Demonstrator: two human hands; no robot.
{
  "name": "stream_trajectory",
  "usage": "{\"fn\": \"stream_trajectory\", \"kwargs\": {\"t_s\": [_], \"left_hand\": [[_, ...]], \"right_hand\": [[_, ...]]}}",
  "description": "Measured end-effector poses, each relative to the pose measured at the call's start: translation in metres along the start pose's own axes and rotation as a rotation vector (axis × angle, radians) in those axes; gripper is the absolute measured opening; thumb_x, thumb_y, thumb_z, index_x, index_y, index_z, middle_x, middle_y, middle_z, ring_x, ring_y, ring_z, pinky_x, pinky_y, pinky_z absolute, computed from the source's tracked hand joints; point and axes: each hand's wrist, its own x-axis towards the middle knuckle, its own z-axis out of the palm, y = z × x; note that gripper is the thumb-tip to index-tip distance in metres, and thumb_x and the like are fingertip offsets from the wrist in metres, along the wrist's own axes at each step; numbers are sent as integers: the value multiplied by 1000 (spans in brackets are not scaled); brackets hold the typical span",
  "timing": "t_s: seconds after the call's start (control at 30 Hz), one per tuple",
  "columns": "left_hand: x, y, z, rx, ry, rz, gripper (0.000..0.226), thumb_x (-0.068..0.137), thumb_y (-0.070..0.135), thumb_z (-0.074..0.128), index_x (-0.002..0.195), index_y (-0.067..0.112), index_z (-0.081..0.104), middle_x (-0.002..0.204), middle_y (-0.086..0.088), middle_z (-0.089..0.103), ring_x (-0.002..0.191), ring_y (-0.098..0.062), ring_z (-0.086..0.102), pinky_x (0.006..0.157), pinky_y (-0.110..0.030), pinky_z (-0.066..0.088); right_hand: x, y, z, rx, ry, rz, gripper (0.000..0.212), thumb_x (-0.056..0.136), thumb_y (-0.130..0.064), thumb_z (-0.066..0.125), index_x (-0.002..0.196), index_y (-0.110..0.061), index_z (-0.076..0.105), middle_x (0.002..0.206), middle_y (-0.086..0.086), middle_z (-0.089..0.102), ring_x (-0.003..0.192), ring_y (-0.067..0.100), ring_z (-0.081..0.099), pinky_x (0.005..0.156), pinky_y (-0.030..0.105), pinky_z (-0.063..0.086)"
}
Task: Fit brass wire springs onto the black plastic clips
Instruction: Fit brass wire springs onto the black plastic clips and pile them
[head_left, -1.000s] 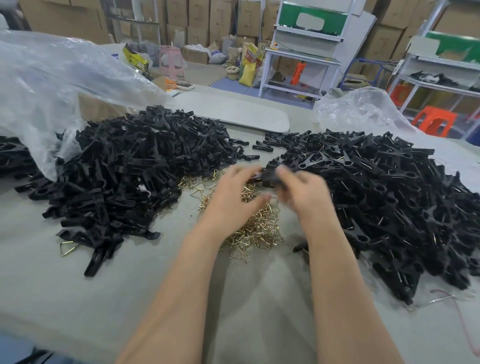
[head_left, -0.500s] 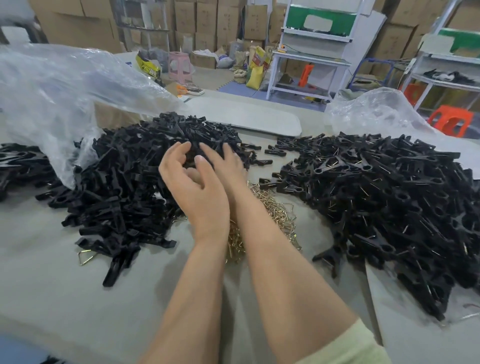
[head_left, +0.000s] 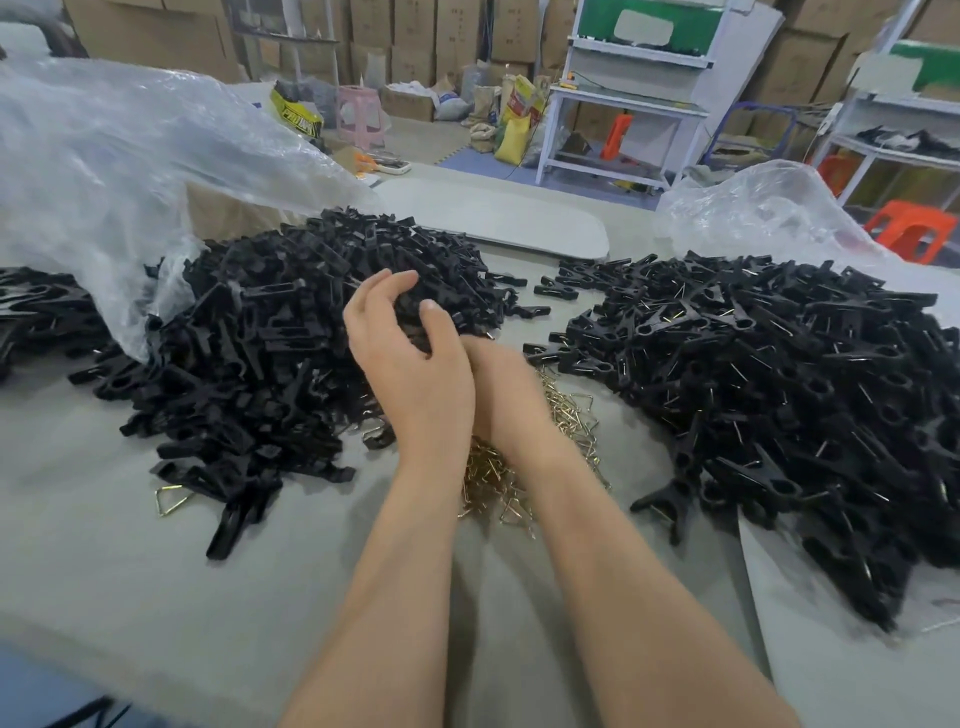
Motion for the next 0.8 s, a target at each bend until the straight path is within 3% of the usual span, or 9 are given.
{"fn": "stream_trajectory", "kwargs": {"t_s": [0.1, 0.17, 0.23, 0.33, 0.43, 0.53, 0.6, 0.73, 0.8], "left_hand": [[0, -3, 4, 1, -138, -164, 21, 92, 10, 52, 110, 19, 55, 116, 0, 55, 103, -8, 53, 93, -22, 43], [-1, -7, 6, -10, -295, -247, 21, 93, 12, 54, 113, 15, 58, 108, 3, 61, 96, -4, 57, 90, -19, 46], [-5, -8, 9, 23, -475, -238, 20, 92, 15, 56, 112, 17, 61, 103, 6, 64, 94, -3, 59, 88, -18, 48], [-14, -5, 14, 14, -665, -210, 19, 93, 19, 59, 111, 22, 61, 99, 9, 65, 88, 4, 60, 77, -7, 46], [-18, -7, 16, 3, -695, -246, 24, 92, 18, 60, 116, 20, 58, 92, 12, 64, 80, 7, 58, 71, -4, 44], [-15, -11, 15, 66, -637, -255, 21, 91, 12, 60, 112, 16, 61, 88, 5, 64, 79, -5, 57, 72, -12, 45], [-13, -12, 14, 82, -586, -262, 17, 90, 9, 61, 105, 13, 66, 85, 2, 64, 79, -9, 58, 72, -14, 46], [-12, -13, 13, 95, -570, -275, 15, 90, 10, 60, 104, 15, 67, 94, -5, 70, 90, -15, 63, 87, -29, 51], [-11, -13, 13, 80, -542, -276, 15, 91, 13, 59, 104, 17, 65, 97, -3, 71, 94, -15, 64, 92, -36, 51]], "right_hand": [[-5, 17, -29, 399, 147, 129, 14, 94, -17, 55, 108, -21, 59, 84, -10, 61, 67, 3, 55, 56, 13, 42], [-9, 27, -42, 660, 197, 201, 10, 96, -17, 53, 103, -22, 58, 82, -6, 65, 61, 7, 56, 60, 17, 47], [-17, 32, -46, 861, 193, 261, 11, 97, -18, 52, 100, -16, 62, 73, -4, 64, 53, 5, 52, 52, 20, 45], [-30, 45, -43, 691, 174, 261, 18, 97, -21, 51, 101, -8, 63, 65, -7, 56, 54, 4, 48, 52, 19, 37], [-38, 49, -38, 600, 163, 197, 16, 97, -17, 49, 86, -19, 60, 60, -12, 53, 56, 3, 46, 55, 18, 34], [-40, 47, -37, 615, 100, 188, 14, 95, -17, 51, 88, -16, 63, 45, -15, 52, 44, -1, 45, 46, 12, 34], [-40, 46, -36, 660, 55, 194, 14, 95, -18, 52, 93, -11, 64, 49, -11, 51, 41, 1, 44, 43, 15, 35], [-39, 43, -33, 547, 52, 166, 11, 95, -23, 51, 94, -25, 62, 57, -14, 54, 58, 6, 49, 57, 22, 37], [-39, 44, -32, 551, 117, 200, 10, 95, -22, 52, 99, -22, 61, 68, -11, 59, 66, 12, 54, 65, 27, 43]]}}
